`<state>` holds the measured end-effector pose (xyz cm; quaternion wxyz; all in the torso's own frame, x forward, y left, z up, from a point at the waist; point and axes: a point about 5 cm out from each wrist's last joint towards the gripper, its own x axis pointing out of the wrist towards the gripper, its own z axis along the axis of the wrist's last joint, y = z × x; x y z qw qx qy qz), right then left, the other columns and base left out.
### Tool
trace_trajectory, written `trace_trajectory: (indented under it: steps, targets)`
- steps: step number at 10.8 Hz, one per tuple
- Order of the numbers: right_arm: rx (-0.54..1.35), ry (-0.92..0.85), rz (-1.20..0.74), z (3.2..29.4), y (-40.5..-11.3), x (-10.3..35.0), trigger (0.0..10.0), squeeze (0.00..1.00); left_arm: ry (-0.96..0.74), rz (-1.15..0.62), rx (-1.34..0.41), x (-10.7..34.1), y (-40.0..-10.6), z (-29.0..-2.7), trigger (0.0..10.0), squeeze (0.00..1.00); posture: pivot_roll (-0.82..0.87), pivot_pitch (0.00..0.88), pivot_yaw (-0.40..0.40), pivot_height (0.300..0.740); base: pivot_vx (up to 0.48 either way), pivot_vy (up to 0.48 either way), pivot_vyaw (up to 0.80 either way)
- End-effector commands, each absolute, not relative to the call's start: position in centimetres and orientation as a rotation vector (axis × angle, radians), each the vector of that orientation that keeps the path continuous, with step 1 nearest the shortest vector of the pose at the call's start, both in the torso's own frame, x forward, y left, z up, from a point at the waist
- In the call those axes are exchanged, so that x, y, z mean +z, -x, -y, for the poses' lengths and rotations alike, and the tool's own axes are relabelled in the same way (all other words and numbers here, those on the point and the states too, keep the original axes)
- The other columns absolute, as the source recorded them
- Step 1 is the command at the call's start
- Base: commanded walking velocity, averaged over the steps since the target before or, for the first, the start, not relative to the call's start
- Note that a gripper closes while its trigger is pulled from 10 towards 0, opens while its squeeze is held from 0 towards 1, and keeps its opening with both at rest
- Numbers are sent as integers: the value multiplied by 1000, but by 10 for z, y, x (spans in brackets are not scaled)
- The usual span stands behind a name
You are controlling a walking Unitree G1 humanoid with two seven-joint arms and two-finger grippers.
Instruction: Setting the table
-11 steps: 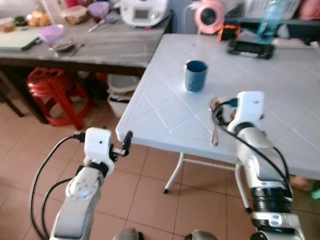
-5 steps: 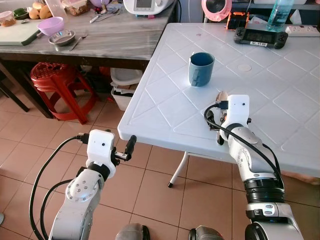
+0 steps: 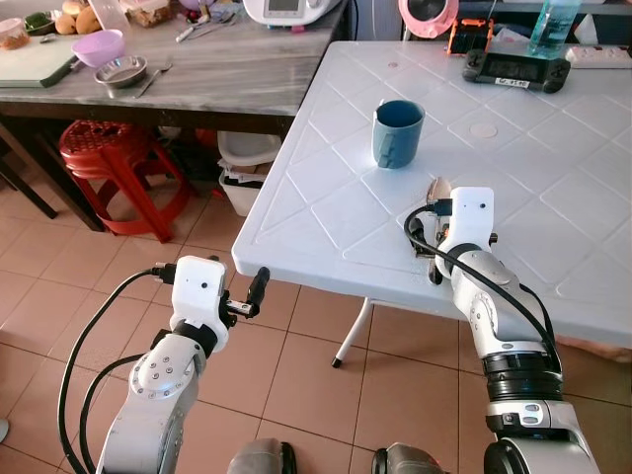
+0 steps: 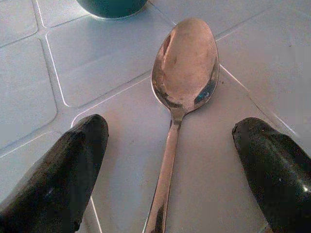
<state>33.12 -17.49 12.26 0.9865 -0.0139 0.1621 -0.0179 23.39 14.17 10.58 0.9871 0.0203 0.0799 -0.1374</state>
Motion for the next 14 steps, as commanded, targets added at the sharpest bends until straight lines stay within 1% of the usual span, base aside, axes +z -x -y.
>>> trace_trajectory:
  steps: [1,3,4,5,6,7,8,11,14]
  targets:
    - [-25,17,-321,170,-334,126,10000,0,-44,-153,-272,110,-234,-143,10000,0,66,89,118,740,0,0,0]
    - [-25,17,-321,170,-334,126,10000,0,-44,-153,-272,110,-234,-143,10000,0,66,89,118,740,0,0,0]
    - [-14,13,-378,174,-337,121,0,0,-23,-170,-283,108,-233,-139,10000,0,42,73,87,740,0,0,0]
    - [13,37,-442,178,-340,117,10000,0,9,-188,-300,104,-233,-133,10000,0,41,71,85,740,0,0,0]
    - [9,36,-438,178,-341,117,10000,0,10,-188,-305,104,-233,-133,10000,0,41,69,86,740,0,0,0]
    - [4,25,-430,179,-342,118,1608,0,10,-191,-309,104,-233,-133,10000,0,40,67,85,740,0,0,0]
    - [6,27,-438,180,-343,116,0,0,11,-194,-315,104,-234,-132,10000,0,42,66,85,740,0,0,0]
    - [25,39,-463,178,-343,111,0,0,12,-199,-326,103,-234,-130,10000,0,41,60,86,740,0,0,0]
    - [40,39,-496,183,-340,104,0,0,17,-206,-335,102,-233,-129,10000,0,40,60,84,740,0,0,0]
